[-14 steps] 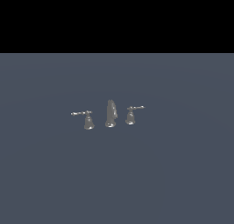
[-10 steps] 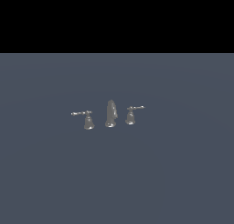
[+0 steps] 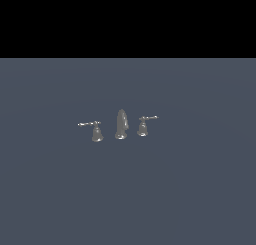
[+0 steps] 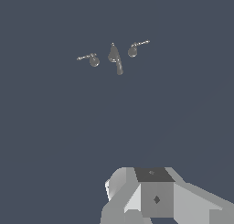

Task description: Turn on the faucet by rotating a designated handle.

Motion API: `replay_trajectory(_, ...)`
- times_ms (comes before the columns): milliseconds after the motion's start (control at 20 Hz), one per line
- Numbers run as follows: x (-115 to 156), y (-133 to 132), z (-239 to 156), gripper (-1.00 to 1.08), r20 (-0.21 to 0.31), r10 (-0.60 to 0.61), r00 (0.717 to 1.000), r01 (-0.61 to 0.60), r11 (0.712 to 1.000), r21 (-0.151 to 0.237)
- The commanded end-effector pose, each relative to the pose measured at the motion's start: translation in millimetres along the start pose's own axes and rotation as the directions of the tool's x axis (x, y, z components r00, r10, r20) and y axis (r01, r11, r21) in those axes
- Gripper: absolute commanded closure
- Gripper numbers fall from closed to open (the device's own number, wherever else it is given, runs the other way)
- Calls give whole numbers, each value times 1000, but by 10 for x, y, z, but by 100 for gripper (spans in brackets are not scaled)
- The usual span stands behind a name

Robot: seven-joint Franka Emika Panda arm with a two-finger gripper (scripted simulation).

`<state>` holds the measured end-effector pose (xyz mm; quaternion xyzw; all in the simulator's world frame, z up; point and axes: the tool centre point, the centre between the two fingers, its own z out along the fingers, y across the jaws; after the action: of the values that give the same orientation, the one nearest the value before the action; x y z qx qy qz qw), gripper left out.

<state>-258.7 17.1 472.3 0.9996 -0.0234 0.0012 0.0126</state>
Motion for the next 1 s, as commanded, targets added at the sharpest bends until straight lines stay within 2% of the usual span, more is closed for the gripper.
replay_trajectory(0,26,-73,94,108,1,31,1000,-31,1000,0)
replay_trajectory(450,210,-451,584,108,4,196,981,-196,981,3)
replay_trajectory(950,526,-881,1194,108,10,392,920,-392,920,7)
